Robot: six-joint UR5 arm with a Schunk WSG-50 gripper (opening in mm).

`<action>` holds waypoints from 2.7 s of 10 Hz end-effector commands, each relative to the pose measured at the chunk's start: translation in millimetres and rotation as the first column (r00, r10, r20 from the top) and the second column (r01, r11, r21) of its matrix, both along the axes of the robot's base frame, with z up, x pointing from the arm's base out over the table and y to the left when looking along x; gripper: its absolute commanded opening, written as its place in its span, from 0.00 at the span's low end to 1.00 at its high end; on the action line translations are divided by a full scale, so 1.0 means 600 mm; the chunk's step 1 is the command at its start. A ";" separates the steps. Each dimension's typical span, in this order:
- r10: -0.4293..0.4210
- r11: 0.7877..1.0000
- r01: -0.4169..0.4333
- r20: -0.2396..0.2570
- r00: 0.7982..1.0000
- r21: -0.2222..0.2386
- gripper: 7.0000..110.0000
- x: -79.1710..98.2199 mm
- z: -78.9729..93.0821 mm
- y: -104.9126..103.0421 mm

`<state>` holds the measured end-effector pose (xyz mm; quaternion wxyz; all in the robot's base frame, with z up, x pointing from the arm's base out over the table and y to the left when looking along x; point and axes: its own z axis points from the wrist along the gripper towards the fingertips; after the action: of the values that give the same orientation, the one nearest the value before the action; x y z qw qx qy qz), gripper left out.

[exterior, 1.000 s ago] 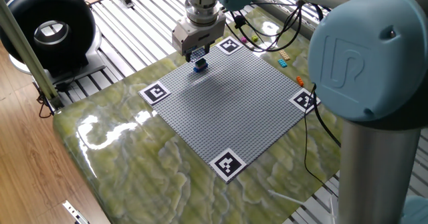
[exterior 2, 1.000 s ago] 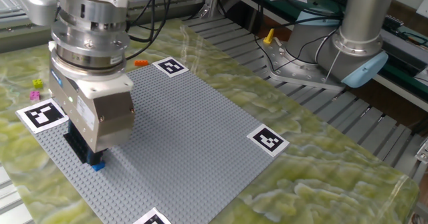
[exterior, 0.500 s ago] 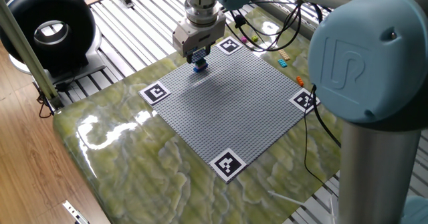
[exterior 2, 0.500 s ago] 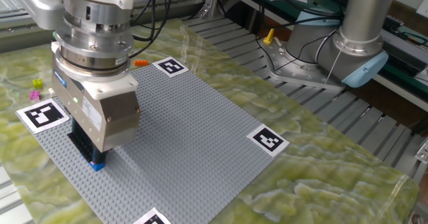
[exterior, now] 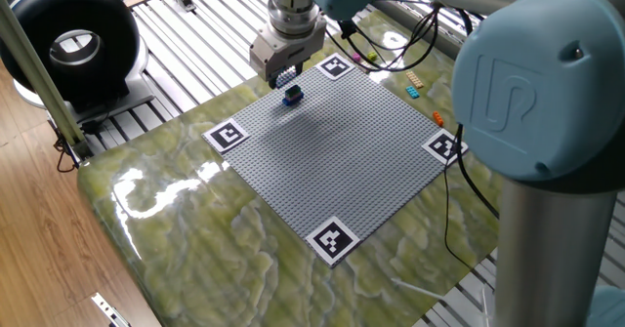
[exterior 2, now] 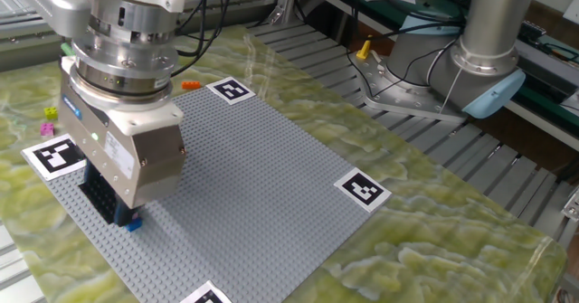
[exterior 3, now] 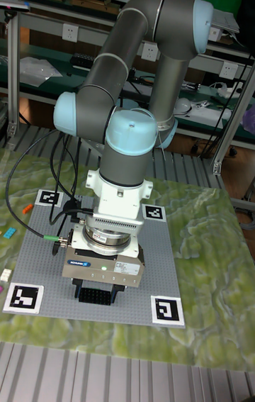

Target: Stack small Lego blocks one on top of the other

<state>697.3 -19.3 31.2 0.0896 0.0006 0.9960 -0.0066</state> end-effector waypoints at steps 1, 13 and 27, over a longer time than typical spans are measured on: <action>-0.014 0.999 0.013 0.021 1.000 0.030 0.00 0.003 0.002 0.005; -0.034 0.998 0.036 -0.046 0.998 0.047 0.00 -0.041 -0.028 0.006; -0.006 0.999 0.006 -0.025 1.000 0.034 0.00 -0.043 -0.030 -0.010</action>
<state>670.9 -23.9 13.5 0.0777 0.0001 0.9970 0.0041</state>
